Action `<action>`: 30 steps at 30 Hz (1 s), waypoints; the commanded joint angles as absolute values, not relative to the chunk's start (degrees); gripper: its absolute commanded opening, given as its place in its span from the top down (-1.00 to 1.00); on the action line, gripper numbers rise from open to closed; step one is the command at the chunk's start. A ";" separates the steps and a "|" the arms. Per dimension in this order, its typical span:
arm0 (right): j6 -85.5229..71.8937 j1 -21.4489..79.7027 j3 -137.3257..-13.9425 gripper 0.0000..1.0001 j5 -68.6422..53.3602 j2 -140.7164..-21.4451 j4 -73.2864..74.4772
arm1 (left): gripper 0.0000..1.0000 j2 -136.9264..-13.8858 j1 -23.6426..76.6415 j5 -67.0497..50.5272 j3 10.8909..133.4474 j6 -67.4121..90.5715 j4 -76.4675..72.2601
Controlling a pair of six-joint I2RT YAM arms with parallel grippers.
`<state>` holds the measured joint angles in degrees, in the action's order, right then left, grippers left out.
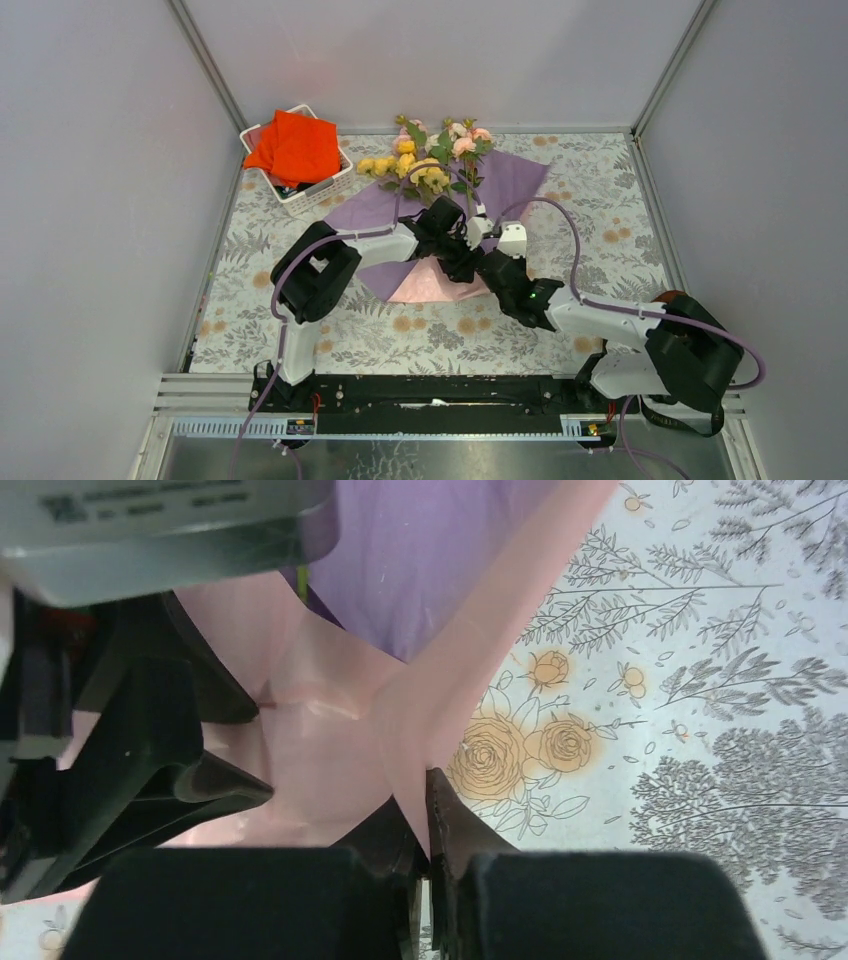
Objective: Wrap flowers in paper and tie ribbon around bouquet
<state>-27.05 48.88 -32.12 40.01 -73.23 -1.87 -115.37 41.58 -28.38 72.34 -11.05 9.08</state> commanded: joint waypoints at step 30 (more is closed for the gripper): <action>-15.31 51.55 -39.73 1.00 44.38 -77.73 2.98 | 0.65 -110.54 22.02 -43.96 69.26 -6.60 20.38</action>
